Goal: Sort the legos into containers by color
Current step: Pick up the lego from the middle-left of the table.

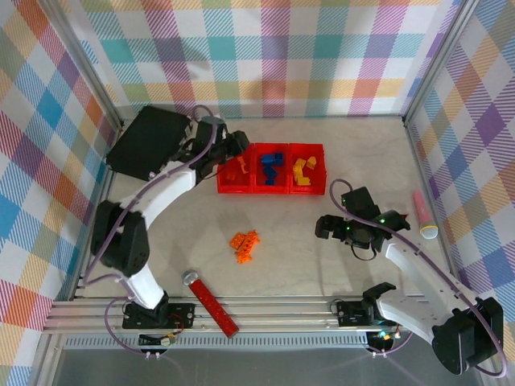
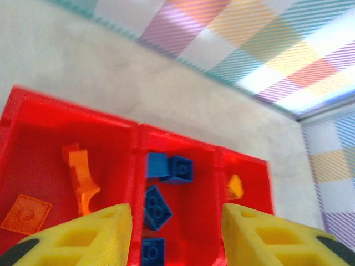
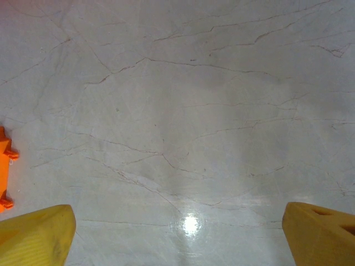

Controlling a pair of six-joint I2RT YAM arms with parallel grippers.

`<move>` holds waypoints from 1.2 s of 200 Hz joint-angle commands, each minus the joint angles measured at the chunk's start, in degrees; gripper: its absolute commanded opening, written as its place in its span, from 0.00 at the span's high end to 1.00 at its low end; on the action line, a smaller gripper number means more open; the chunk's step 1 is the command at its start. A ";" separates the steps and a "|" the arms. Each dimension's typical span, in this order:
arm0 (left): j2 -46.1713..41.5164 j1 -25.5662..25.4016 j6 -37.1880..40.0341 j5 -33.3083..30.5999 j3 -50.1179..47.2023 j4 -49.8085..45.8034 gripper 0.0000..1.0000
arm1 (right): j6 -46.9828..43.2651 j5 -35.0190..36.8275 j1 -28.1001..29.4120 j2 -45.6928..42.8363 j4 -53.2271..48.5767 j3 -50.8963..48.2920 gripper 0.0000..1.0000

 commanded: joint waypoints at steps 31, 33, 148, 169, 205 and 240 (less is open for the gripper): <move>-25.02 -0.47 20.89 0.38 -16.47 10.38 0.00 | 0.86 0.86 -0.43 0.28 2.53 -1.13 0.04; -25.62 -0.48 20.94 -0.42 -17.16 10.24 0.00 | 0.87 0.87 -0.43 0.39 2.63 -1.03 0.04; -38.46 -13.65 8.82 -19.90 -27.56 -36.90 0.00 | 1.30 -0.49 -0.43 2.59 4.61 -0.32 0.04; -35.81 -18.12 7.41 -20.19 -25.10 -42.41 0.00 | 2.10 -1.40 -0.43 2.84 5.44 -0.66 0.05; -25.23 -27.37 6.16 -19.74 -17.88 -48.77 0.02 | 3.03 -2.73 -0.43 3.62 6.16 -0.68 0.05; -14.35 -34.54 3.14 -19.87 -12.04 -49.97 0.06 | 3.14 -2.79 -0.43 3.20 5.34 -0.74 0.05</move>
